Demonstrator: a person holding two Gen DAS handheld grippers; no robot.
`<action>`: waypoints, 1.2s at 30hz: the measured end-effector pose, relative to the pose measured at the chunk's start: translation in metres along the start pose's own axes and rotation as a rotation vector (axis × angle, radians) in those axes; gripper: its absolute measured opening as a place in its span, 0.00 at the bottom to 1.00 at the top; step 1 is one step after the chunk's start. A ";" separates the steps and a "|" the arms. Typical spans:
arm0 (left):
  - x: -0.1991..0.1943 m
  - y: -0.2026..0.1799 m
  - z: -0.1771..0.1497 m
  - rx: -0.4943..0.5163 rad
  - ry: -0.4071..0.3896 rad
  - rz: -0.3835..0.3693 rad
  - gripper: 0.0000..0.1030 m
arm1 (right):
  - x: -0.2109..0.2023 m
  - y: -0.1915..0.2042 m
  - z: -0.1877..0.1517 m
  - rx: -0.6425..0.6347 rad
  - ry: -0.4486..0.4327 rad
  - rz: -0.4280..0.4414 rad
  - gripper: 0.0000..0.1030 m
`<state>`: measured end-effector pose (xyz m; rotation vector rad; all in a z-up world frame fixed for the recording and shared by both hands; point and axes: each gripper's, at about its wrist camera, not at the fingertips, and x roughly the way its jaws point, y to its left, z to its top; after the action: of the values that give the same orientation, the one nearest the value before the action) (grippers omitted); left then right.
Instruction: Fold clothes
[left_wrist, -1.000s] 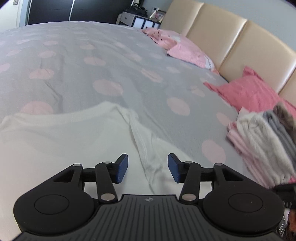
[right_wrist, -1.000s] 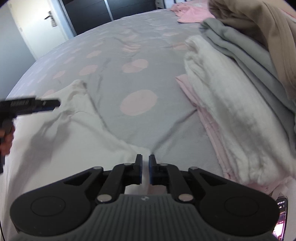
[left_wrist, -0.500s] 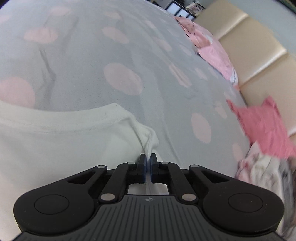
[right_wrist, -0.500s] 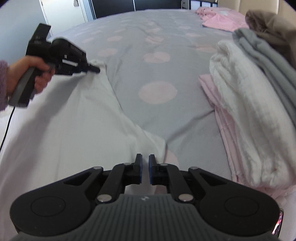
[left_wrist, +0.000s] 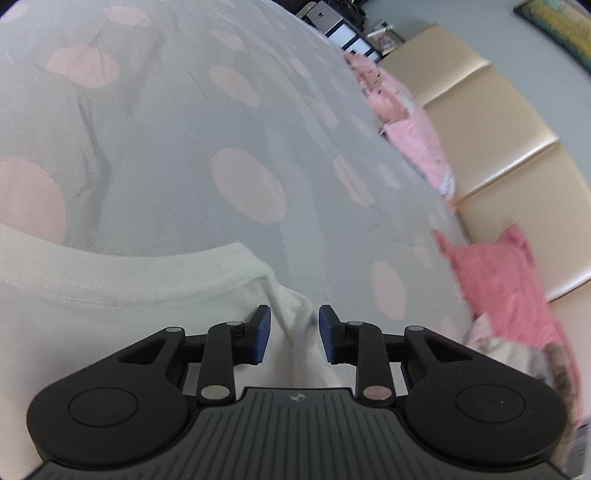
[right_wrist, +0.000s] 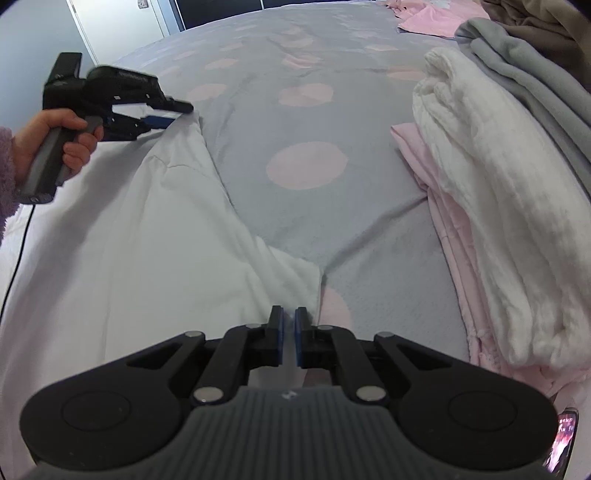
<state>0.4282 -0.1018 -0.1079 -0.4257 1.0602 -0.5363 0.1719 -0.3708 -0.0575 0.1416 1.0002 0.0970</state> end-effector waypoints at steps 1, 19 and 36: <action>0.001 -0.003 -0.001 0.000 -0.005 0.024 0.09 | -0.001 -0.001 0.001 0.007 0.004 0.001 0.07; -0.137 -0.083 -0.157 0.352 0.096 0.009 0.22 | -0.071 0.021 -0.048 -0.096 -0.007 0.012 0.24; -0.180 -0.159 -0.402 0.698 0.395 -0.090 0.22 | -0.116 0.073 -0.197 -0.367 0.143 -0.037 0.07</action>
<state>-0.0358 -0.1494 -0.0643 0.2619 1.1497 -1.0509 -0.0575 -0.3010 -0.0538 -0.2222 1.1098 0.2579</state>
